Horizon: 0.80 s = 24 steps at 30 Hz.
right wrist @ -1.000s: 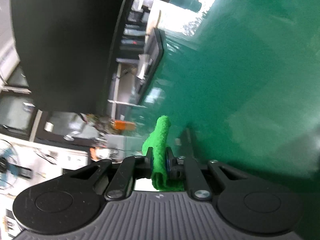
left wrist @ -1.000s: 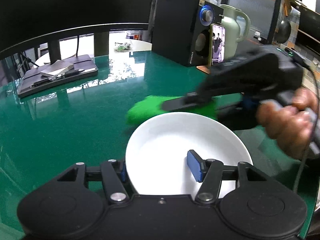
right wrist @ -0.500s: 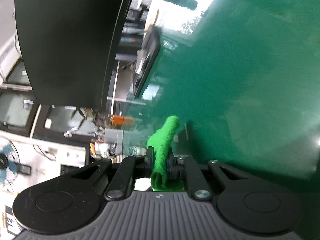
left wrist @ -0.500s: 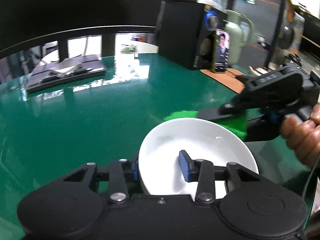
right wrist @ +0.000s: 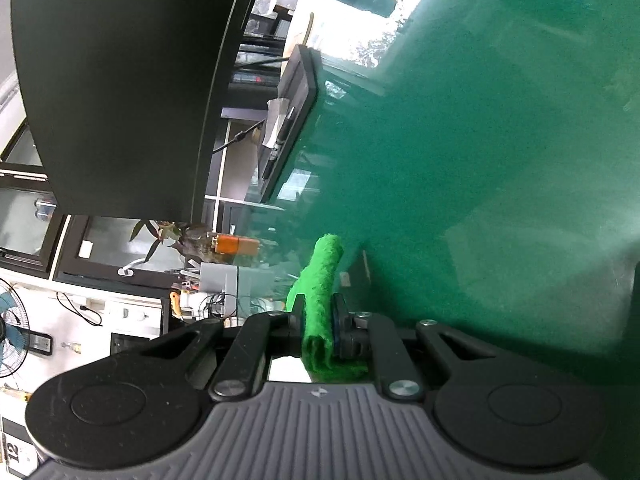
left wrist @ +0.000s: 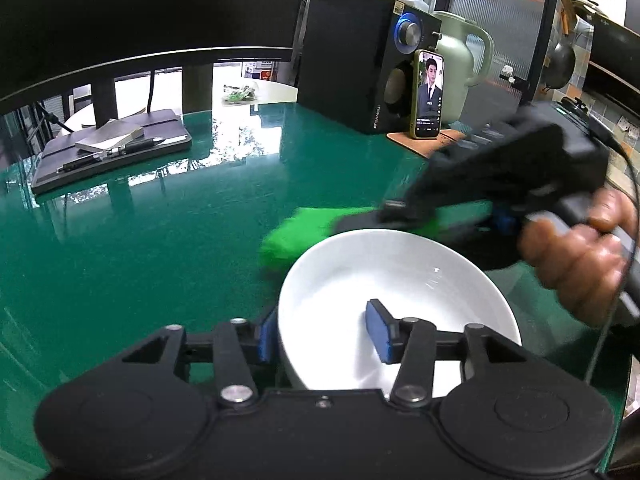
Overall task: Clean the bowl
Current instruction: 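Wipe the cloth back and forth along the bowl rim with the right tool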
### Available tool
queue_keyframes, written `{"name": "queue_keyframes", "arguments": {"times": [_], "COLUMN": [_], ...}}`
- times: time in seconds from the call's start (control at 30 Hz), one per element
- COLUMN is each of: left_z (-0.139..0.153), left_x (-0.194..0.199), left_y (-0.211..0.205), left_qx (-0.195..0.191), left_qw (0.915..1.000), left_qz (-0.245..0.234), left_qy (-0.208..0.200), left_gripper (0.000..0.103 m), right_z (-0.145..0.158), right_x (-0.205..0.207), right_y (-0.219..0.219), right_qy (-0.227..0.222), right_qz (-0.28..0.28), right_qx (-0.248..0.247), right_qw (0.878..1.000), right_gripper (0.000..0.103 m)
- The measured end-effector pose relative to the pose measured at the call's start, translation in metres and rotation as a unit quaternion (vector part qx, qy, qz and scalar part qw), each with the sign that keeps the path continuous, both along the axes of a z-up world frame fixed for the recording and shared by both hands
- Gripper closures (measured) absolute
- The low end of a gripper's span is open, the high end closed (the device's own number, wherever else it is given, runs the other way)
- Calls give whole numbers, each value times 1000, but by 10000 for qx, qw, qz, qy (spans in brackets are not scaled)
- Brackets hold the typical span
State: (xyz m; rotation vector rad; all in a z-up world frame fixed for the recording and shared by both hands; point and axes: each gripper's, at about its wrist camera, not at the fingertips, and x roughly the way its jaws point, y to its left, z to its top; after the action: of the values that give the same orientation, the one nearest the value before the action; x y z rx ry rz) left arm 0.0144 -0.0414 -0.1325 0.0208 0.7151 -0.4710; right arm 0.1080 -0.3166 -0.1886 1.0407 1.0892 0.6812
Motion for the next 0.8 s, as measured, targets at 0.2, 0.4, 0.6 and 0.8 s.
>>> {"name": "queue_keyframes", "arguments": {"times": [0.2,0.4,0.6,0.8], "left_z": [5,8,10,8], "left_x": [1,-22,-17,-7], "left_y": [3,7,-4,4], "left_qx": [95,-45,459,290], "left_qw": [9993,9976,9969,9989], "left_qz": [358,691,627,375], "left_qy": [-44,-65,-130,-46], "left_gripper": [41,35,78,75], "right_z": [-4,-4,-4,-7], "right_x": [-25,-14,8,-5], "right_y": [-37,-38,-17,-17], "right_qy": [88,71,21,109], "right_qz": [-298,-369,-199,-130], "right_qx": [127,92,65,182], "right_qw": [9994,9993,9998,9997], "right_gripper": [90,90,90,90]}}
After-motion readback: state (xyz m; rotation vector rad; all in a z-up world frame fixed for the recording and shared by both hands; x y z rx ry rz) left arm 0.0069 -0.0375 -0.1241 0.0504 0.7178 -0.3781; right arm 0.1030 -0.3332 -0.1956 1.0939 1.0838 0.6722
